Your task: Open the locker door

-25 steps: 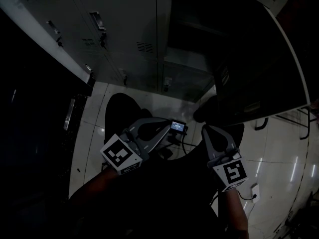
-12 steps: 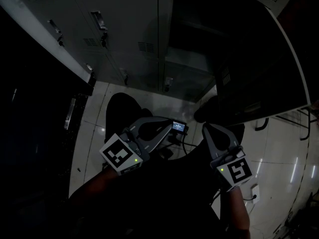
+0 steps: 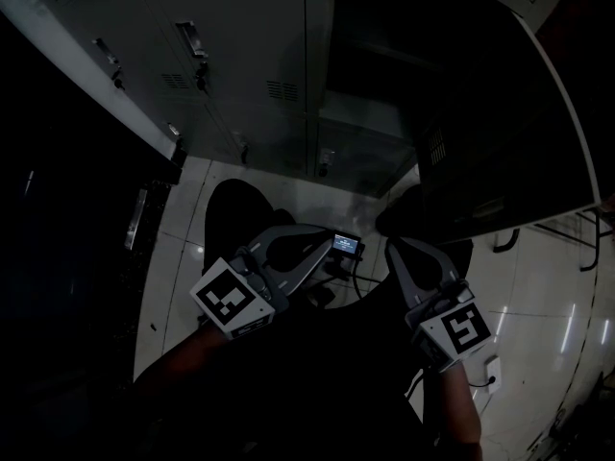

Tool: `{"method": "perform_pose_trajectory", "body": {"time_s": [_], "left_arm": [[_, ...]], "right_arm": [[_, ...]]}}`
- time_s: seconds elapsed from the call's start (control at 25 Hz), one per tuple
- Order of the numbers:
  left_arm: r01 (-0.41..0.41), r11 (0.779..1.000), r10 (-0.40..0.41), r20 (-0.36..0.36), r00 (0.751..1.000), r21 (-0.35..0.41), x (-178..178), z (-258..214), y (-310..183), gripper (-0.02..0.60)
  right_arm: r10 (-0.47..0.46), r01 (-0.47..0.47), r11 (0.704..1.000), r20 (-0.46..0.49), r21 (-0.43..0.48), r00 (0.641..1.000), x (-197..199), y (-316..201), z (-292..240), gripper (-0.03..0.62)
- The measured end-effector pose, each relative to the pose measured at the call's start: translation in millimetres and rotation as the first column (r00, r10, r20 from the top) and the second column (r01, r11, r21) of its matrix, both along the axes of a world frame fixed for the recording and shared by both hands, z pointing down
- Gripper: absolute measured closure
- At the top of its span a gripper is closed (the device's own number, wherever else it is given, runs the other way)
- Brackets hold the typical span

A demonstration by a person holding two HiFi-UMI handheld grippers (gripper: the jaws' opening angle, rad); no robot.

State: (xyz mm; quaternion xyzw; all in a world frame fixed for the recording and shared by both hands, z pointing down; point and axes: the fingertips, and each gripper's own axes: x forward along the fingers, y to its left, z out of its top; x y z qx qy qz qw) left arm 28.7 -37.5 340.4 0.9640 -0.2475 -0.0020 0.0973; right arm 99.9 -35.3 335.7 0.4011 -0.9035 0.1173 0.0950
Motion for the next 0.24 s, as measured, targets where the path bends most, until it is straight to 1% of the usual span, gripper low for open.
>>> {"method": "perform_pose_trajectory", "body": {"time_s": [0.24], "left_arm": [[0.015, 1.000, -0.014, 0.026, 1.000, -0.017, -5, 12, 0, 0.569]], "right_arm": [[-0.002, 0.002, 1.000, 0.002, -0.005, 1.000, 1, 1, 3, 0.593]]}}
